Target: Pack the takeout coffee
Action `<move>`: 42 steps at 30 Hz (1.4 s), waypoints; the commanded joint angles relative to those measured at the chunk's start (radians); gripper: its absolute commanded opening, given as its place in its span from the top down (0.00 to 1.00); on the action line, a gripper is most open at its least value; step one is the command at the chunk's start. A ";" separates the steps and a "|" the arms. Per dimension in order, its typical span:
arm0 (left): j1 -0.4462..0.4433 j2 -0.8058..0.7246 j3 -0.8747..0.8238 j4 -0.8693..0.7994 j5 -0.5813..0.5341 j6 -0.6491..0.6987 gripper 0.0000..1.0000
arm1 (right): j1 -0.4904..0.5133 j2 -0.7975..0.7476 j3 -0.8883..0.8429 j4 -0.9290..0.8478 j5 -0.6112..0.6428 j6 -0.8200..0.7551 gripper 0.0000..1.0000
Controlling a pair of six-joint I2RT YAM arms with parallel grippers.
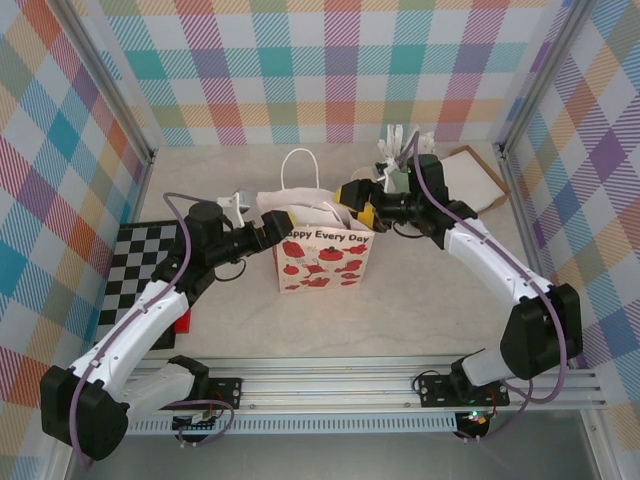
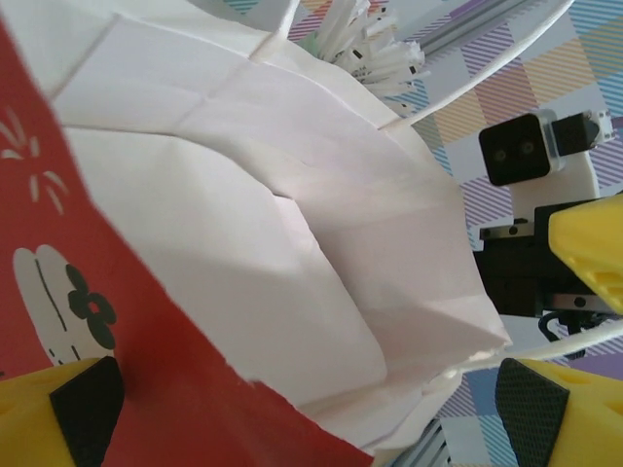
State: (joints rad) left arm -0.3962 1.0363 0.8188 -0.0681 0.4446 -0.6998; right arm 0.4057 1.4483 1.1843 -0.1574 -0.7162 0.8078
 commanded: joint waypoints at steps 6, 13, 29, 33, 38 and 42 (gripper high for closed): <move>-0.010 0.018 0.002 0.036 -0.116 0.066 0.00 | -0.001 0.017 0.053 0.040 0.028 -0.024 0.00; -0.009 0.103 0.073 0.037 -0.093 0.133 0.00 | -0.001 -0.027 0.037 0.000 0.095 -0.052 0.00; 0.004 0.116 0.161 -0.025 -0.127 0.214 0.00 | -0.028 -0.143 0.042 -0.100 0.327 -0.117 0.00; 0.021 0.009 0.166 -0.110 -0.214 0.266 0.00 | -0.041 -0.230 0.040 -0.159 0.558 -0.188 0.00; 0.039 -0.131 0.186 -0.289 -0.531 0.343 0.00 | -0.057 -0.368 -0.052 -0.155 0.923 -0.230 0.00; 0.062 -0.184 0.152 -0.381 -0.942 0.397 0.00 | -0.095 -0.425 -0.161 -0.168 1.251 -0.273 0.00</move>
State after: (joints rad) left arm -0.3576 0.8684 0.9852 -0.3225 -0.1280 -0.3786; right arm 0.3355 1.0264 1.0920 -0.2909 0.1997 0.5926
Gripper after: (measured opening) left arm 0.999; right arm 0.997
